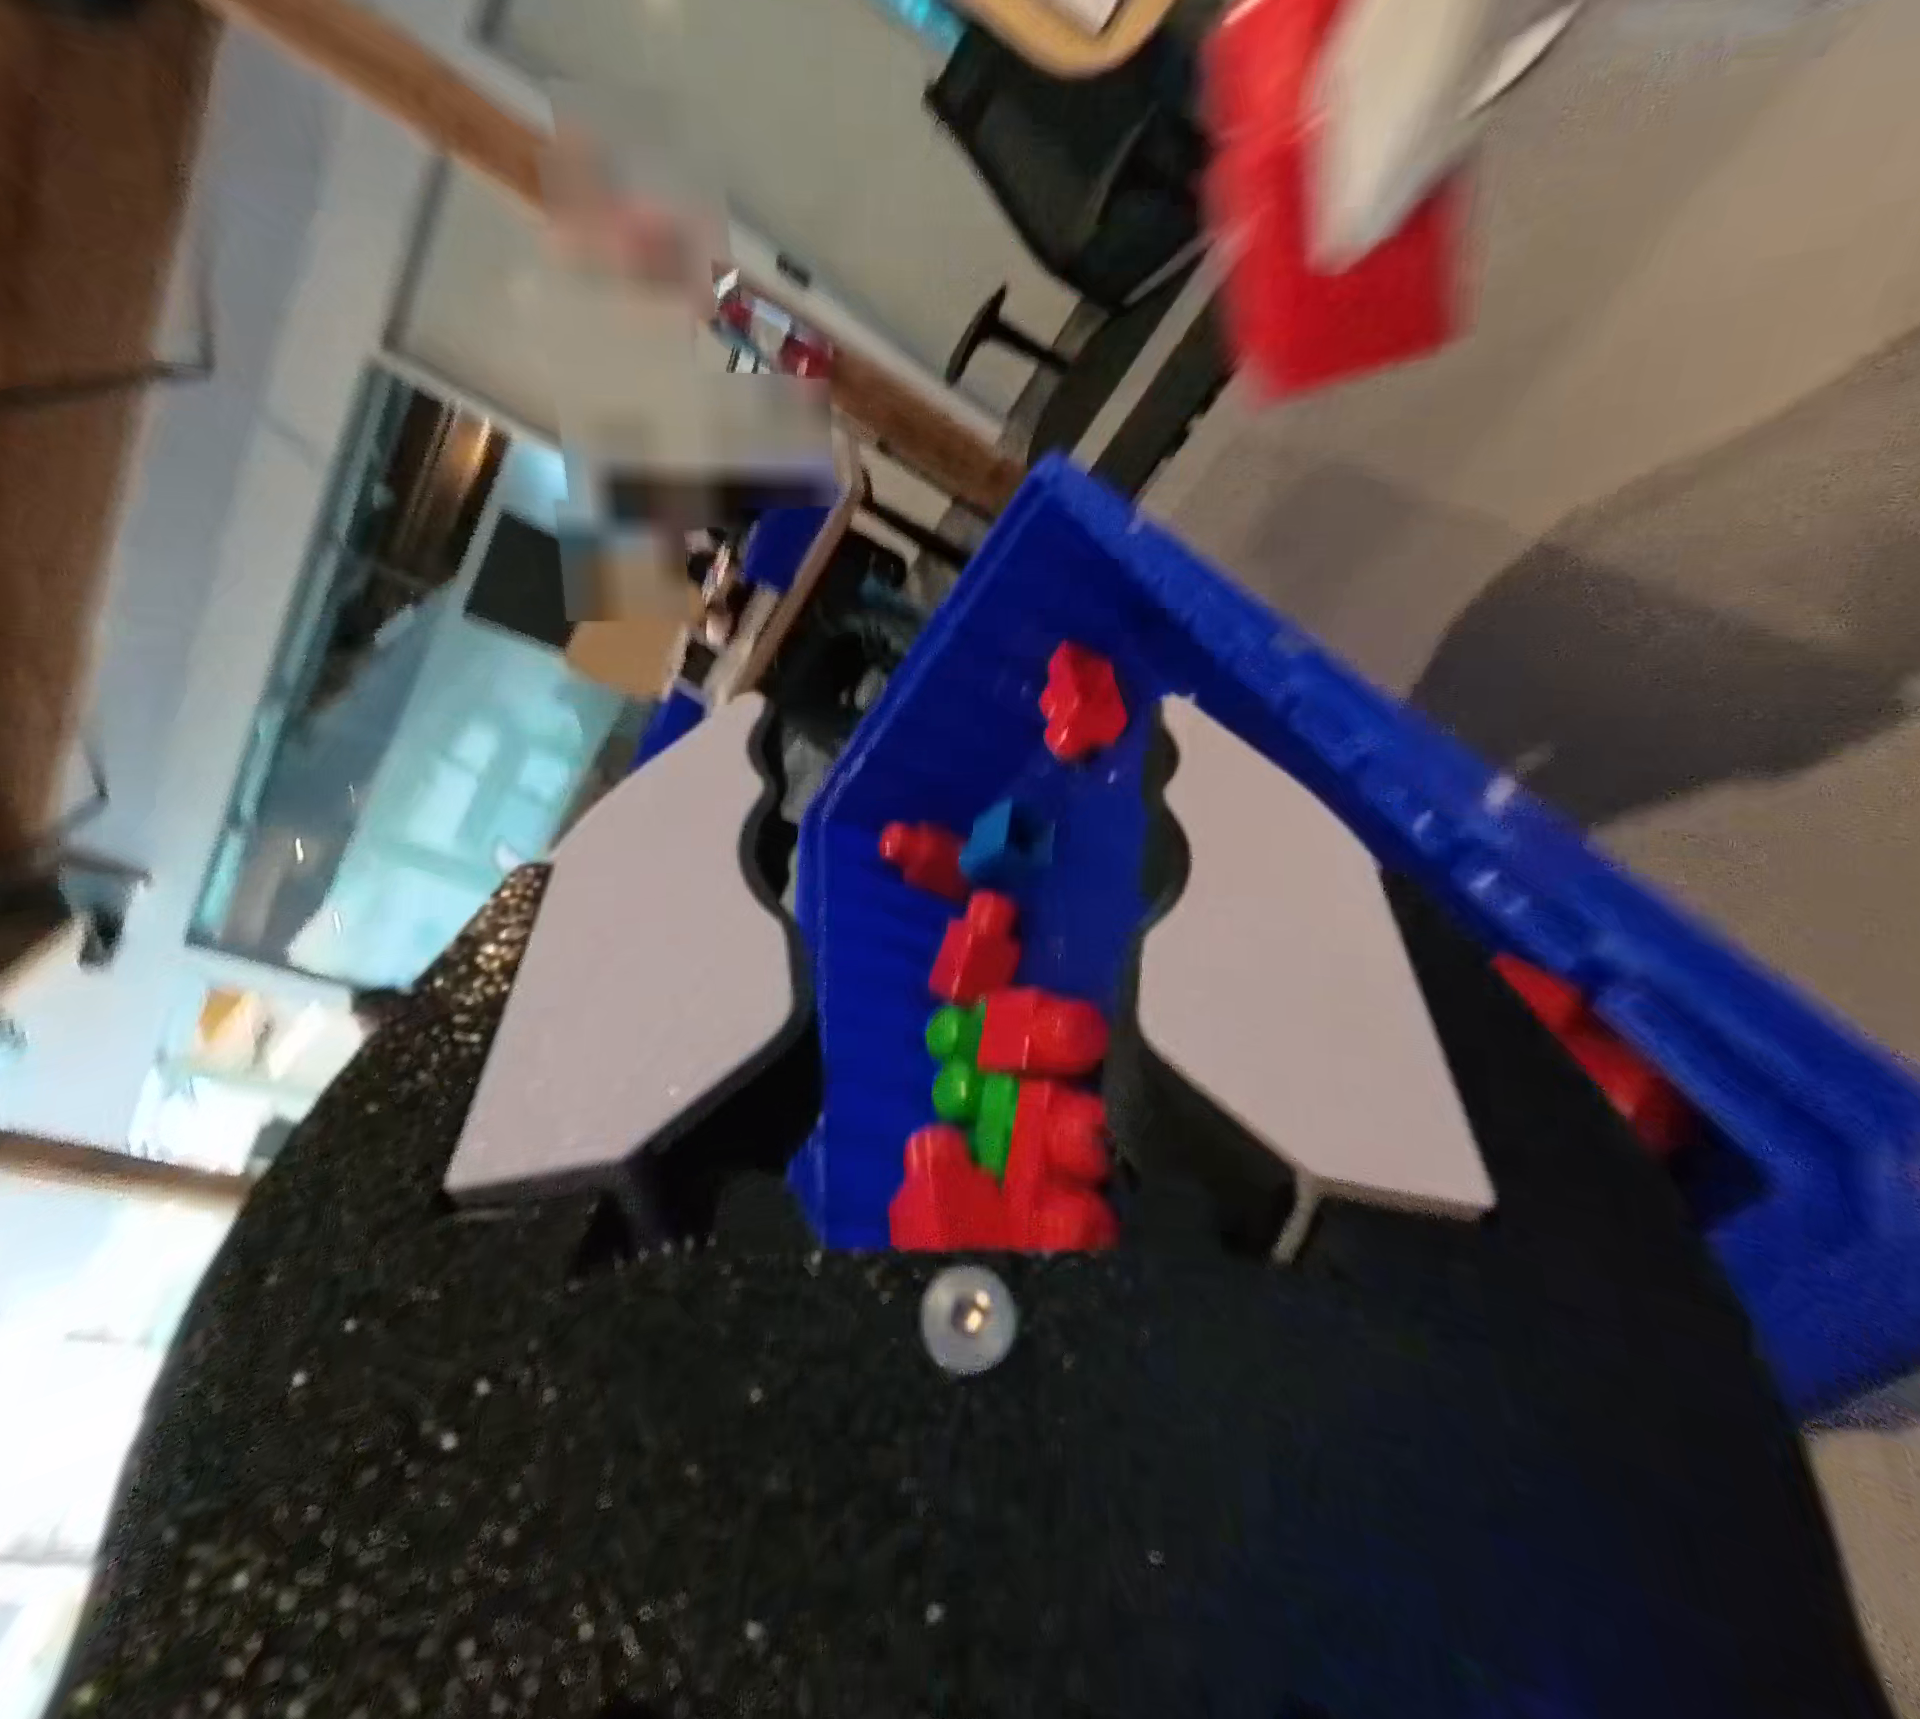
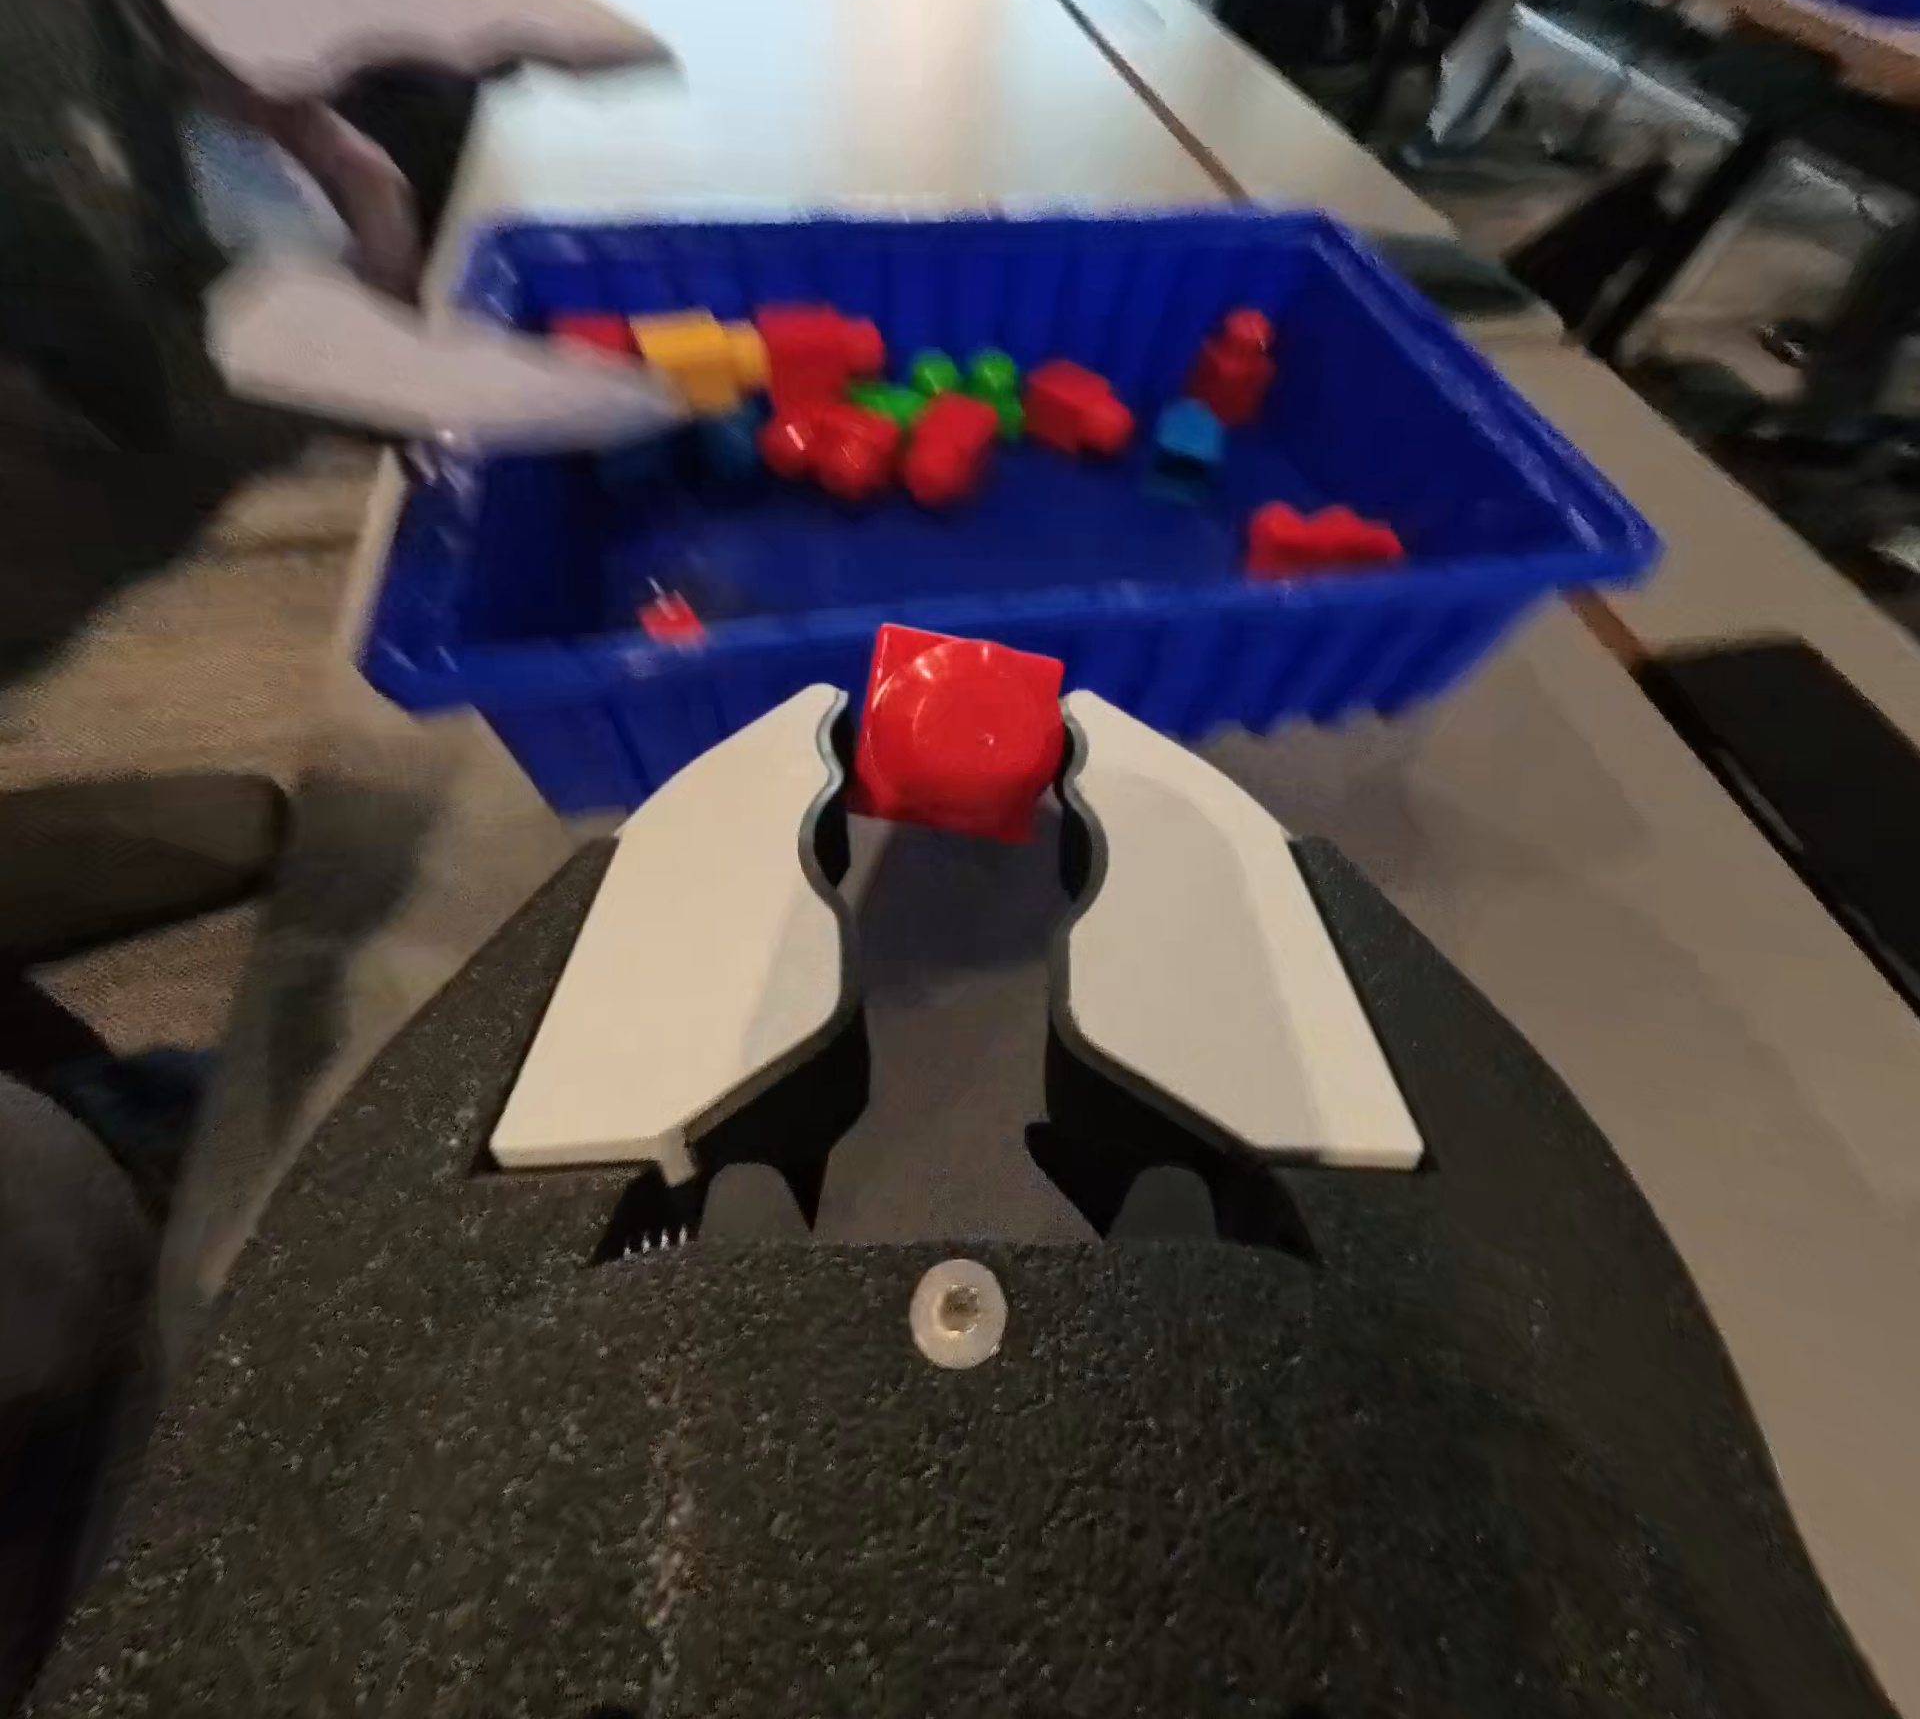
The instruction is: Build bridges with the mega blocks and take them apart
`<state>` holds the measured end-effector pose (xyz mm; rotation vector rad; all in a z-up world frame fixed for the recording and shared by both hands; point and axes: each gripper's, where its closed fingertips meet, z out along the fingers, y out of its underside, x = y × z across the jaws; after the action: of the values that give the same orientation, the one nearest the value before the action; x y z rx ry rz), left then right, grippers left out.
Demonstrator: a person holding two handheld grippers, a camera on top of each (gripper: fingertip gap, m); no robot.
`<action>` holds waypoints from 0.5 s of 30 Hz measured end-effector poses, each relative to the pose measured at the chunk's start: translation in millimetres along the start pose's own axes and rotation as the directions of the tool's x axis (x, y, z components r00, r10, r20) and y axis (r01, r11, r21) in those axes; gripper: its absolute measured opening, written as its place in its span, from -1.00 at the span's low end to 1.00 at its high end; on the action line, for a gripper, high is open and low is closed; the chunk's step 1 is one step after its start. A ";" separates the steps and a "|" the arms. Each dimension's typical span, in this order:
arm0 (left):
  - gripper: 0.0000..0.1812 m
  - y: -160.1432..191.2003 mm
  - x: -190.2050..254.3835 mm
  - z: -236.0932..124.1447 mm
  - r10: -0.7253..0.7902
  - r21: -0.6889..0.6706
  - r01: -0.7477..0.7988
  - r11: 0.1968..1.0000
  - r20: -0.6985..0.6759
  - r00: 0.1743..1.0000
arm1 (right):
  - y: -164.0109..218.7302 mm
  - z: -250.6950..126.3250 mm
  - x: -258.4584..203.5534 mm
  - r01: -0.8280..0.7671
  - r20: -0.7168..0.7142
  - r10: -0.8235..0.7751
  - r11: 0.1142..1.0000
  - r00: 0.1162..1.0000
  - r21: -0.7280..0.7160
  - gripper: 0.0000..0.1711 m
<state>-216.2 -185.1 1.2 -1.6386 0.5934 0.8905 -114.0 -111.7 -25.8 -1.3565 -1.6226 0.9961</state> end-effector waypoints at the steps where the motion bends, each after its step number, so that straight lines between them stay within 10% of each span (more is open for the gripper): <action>1: -0.31 16.9 -10.1 -3.2 -0.055 -0.038 0.056 0.998 0.025 0.998 | 21.4 -9.2 9.3 -0.010 -0.036 0.008 0.999 0.999 -0.053 -0.57; 8: -0.58 139.4 -19.9 -24.7 -0.346 -0.498 0.282 0.820 -0.037 0.938 | 134.1 -54.6 16.9 -0.127 -0.121 0.097 0.953 0.988 -0.276 -0.57; 15: -0.68 173.2 -6.6 -10.0 -0.387 -0.674 0.211 0.708 -0.121 0.914 | 158.5 -50.1 5.1 -0.047 -0.079 0.020 0.932 0.997 -0.359 -0.57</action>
<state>-351.2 -238.6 -94.0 -2.4361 0.1531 0.6697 -9.1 -83.1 -151.7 -1.6478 -1.7909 0.6750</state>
